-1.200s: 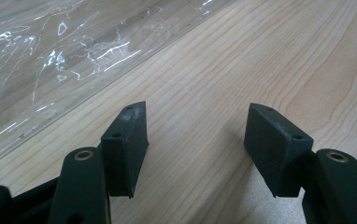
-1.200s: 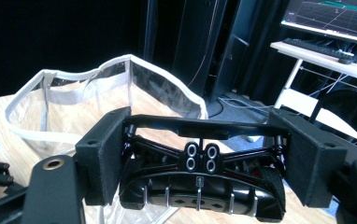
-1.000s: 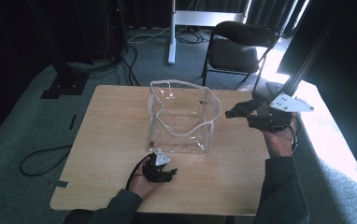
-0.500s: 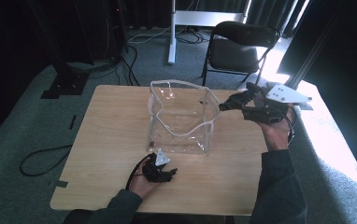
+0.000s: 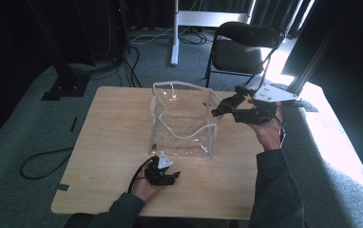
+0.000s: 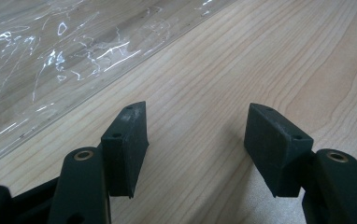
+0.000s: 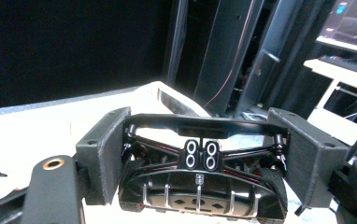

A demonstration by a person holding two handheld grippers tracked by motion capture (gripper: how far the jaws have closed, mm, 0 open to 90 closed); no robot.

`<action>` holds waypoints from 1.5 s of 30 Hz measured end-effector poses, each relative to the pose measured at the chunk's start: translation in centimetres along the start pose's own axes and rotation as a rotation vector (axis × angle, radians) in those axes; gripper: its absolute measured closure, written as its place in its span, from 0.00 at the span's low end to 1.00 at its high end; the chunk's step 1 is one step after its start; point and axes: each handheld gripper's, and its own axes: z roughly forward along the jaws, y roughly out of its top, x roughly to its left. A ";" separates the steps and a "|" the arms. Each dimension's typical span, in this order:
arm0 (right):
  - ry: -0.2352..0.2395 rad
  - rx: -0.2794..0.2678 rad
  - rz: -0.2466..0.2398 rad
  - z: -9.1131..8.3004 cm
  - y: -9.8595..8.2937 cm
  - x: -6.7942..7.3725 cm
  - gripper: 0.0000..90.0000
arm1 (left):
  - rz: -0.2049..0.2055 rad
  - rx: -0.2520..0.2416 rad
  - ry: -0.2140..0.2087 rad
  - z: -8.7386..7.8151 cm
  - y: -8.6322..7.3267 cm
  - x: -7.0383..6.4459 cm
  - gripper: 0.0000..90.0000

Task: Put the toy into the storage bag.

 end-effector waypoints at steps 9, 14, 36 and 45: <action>0.033 0.057 0.017 2.1 -1.0 -0.5 0.27 | 0.001 -0.003 0.003 0.0 0.0 0.0 0.44; 0.048 0.069 0.025 2.7 -1.6 -1.0 0.27 | 0.000 -0.003 0.002 0.0 0.0 0.0 0.44; 0.133 0.145 0.086 4.5 -4.4 -2.2 0.27 | 0.003 -0.001 0.002 0.0 0.0 0.0 0.44; 0.149 0.174 0.105 5.2 -5.2 -2.5 0.27 | 0.006 0.000 0.002 0.0 0.0 0.0 0.44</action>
